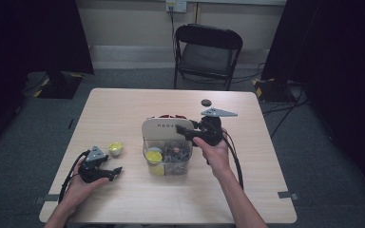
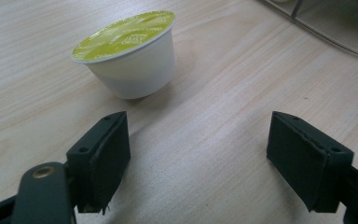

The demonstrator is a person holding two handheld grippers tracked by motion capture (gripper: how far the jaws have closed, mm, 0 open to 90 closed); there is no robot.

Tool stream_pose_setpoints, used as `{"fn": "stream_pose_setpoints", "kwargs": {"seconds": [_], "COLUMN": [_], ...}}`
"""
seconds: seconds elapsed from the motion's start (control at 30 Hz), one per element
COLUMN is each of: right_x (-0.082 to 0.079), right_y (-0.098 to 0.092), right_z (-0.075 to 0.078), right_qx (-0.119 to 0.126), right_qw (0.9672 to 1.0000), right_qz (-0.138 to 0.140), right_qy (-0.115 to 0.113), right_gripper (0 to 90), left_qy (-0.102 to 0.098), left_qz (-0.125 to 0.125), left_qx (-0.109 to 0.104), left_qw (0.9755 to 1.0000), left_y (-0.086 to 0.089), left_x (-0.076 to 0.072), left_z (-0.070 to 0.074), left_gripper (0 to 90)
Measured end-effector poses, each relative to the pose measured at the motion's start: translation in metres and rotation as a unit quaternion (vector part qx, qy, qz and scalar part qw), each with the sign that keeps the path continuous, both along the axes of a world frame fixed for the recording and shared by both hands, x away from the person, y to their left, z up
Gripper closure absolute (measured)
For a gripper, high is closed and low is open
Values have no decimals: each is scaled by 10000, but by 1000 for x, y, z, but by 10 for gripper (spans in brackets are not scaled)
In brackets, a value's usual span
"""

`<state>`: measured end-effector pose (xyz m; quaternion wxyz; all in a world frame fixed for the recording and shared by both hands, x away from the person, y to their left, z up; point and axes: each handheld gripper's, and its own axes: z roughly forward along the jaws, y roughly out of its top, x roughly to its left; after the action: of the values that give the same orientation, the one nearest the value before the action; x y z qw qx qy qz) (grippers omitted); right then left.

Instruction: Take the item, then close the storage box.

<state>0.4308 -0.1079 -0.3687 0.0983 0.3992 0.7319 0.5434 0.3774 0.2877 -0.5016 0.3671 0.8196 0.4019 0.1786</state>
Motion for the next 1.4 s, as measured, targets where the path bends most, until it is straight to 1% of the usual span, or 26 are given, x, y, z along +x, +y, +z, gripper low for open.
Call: {"fn": "stream_pose_setpoints", "kwargs": {"seconds": [0.3, 0.4, 0.57, 0.93, 1.3, 1.4], "right_x": [-5, -7, -9, -19, -29, -32], "right_y": [0, -1, -1, -2, -5, -4], "right_z": [2, 2, 3, 2, 1, 0], "right_qx": [-69, -54, -147, -221, -302, -328], "right_qw": [9999, 9999, 9997, 9992, 9987, 9985], "right_qz": [107, 140, 214, 321, 411, 428], "right_qy": [-35, -24, -24, -48, -65, -44], "right_gripper": [452, 450, 440, 417, 376, 347], "left_qy": [1, 0, -3, 5, 4, 7], "left_qz": [0, 1, 0, 5, 3, -12], "left_qx": [0, 2, 13, 13, 13, 37], "left_qw": [10000, 10000, 10000, 10000, 10000, 10000], "left_y": [0, 0, 0, 0, 0, 0], "left_x": [0, 0, 0, 0, 0, 0], "left_z": [0, 0, 0, 0, 0, 0], "left_gripper": [209, 209, 208, 205, 206, 205]}}
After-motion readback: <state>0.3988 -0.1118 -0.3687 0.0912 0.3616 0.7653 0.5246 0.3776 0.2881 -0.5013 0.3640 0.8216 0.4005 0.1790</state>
